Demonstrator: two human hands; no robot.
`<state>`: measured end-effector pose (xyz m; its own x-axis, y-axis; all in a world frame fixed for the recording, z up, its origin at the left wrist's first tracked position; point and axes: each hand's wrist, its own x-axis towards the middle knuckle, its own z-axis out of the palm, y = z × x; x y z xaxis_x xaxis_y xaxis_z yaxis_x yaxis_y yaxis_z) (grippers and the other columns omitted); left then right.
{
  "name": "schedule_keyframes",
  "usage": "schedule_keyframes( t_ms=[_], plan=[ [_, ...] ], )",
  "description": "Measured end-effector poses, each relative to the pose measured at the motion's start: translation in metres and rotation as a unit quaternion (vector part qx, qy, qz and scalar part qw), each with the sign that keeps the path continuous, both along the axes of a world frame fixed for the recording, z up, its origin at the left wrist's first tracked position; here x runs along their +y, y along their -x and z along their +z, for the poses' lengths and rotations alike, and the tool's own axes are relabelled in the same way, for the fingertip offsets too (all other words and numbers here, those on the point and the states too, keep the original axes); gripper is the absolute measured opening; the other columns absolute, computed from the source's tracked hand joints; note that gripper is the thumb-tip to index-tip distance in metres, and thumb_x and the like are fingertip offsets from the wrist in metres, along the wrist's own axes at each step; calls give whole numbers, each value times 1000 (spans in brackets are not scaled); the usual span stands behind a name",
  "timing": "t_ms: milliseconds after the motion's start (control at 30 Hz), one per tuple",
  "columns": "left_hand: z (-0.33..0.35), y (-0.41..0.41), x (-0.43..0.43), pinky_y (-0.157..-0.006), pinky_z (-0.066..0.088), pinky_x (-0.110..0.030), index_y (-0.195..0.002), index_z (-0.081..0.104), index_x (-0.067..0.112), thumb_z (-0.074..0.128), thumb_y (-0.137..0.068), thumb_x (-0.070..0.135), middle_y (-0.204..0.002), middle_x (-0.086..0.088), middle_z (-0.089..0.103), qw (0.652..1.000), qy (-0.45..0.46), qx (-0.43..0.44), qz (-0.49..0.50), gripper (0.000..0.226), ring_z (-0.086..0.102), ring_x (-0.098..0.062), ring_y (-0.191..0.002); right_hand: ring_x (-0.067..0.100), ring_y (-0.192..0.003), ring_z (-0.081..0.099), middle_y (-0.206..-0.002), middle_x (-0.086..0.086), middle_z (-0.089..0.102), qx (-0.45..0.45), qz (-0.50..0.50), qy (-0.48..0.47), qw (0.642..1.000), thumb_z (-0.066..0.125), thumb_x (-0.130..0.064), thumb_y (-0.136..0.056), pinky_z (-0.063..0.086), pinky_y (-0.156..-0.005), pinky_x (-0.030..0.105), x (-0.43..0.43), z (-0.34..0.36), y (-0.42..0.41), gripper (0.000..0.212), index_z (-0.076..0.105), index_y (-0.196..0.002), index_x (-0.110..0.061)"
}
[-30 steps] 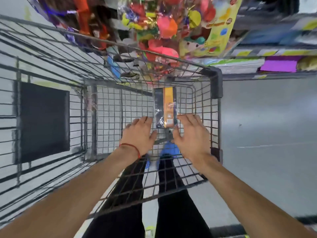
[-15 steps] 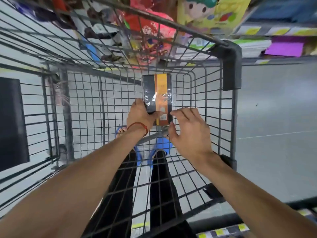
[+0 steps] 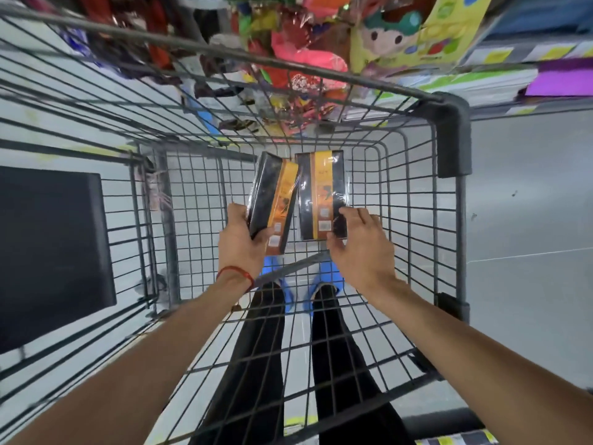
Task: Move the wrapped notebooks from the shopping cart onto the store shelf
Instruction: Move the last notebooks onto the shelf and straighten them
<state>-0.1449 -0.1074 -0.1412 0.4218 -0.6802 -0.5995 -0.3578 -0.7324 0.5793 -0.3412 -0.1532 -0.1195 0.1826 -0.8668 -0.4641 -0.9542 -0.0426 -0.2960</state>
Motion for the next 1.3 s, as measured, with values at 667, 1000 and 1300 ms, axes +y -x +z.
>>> schedule_keyframes(
  t_ms=[667, 1000, 1300],
  plan=[
    [-10, -17, 9, -74, 50, -30, -119, 40, 11, 63, -94, 14, -93, 6, 63, 1000, -6, 13, -17, 34, 63, -15, -81, 21, -77, 67, -90, -1, 66, -62, -316, -70, 944, 81, -39, -81, 59, -70, 40, -8, -52, -2, 51, 45, -104, -12],
    [52, -14, 16, -66, 44, -26, -122, 37, 9, 52, -98, 12, -86, 6, 60, 999, -5, 24, -40, 28, 59, -14, -73, 10, -65, 66, -92, 2, 71, -195, -394, -120, 890, 65, 0, -93, 62, -66, 39, 24, 27, 5, 22, 54, -101, -16],
    [150, -2, 33, -65, 38, -27, -117, 46, 3, 53, -98, 11, -91, -5, 59, 998, 0, 25, -62, 23, 57, -24, -80, 7, -69, 60, -93, -1, 63, -243, -412, -104, 872, 57, -2, -98, 48, -57, 12, 54, 134, 13, 27, 47, -122, -10]
  ],
)
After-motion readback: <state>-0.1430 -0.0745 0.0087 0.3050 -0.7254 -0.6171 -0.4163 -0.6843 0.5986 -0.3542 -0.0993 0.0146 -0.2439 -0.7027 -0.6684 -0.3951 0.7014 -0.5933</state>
